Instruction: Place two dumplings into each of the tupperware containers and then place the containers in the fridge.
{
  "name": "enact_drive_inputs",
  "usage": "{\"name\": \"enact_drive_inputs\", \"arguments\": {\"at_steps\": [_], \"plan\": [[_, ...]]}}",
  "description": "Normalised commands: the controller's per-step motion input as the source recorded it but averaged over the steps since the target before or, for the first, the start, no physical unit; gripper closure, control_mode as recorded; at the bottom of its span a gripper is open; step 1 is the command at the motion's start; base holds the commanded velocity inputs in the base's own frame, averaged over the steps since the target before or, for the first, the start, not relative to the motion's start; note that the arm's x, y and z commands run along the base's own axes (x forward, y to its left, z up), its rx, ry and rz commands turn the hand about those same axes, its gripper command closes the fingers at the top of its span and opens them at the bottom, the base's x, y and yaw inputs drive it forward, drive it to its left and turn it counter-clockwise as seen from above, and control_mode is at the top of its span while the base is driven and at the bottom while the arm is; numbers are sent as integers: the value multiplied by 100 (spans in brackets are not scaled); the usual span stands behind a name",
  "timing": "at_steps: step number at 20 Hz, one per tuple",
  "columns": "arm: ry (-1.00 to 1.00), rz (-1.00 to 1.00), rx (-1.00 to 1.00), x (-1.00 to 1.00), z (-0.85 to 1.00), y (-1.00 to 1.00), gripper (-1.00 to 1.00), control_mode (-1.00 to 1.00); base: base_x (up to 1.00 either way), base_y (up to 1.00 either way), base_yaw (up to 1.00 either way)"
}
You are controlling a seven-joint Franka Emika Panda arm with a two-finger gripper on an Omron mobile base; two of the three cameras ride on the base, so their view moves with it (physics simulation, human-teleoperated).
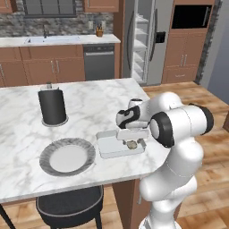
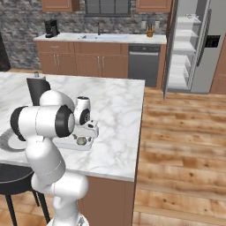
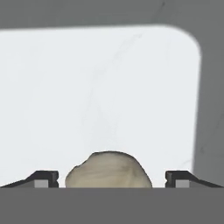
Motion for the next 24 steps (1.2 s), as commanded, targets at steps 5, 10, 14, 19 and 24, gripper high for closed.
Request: {"name": "enact_drive_inputs", "arguments": {"at_steps": [5,10,14,19,24], "plan": [[0,0,-1,-28,32,0,-100,-100,0,0,0],[0,0,0,-38,66,0,-100,-100,0,0,0],[0,0,0,-74,67,0,-100,-100,0,0,0],[0,0,0,-93,72,0,-100,-100,0,0,0],[-16,-3,0,-100,56,-4,-100,-100,0,0,0]]}}
